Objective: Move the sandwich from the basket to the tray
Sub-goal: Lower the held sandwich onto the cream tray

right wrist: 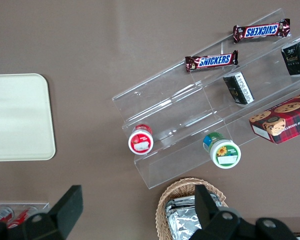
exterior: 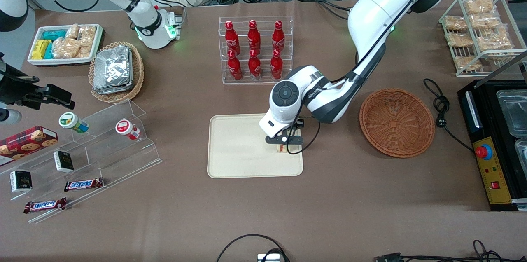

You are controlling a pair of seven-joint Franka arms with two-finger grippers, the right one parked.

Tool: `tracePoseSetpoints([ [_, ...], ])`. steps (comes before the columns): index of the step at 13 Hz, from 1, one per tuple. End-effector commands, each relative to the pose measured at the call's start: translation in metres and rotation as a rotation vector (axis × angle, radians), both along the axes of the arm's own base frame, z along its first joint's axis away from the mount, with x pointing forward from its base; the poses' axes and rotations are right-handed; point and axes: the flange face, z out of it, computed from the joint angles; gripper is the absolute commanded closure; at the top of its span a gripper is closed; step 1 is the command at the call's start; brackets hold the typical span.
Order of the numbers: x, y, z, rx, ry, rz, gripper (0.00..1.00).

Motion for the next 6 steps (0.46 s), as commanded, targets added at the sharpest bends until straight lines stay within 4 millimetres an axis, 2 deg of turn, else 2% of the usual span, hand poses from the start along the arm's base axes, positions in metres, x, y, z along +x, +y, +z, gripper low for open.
tracePoseSetpoints([
  [1, 0.003, -0.009, -0.004, -0.010, -0.026, 0.000, 0.74],
  [6, -0.005, -0.016, -0.016, 0.004, -0.024, -0.020, 0.69],
])
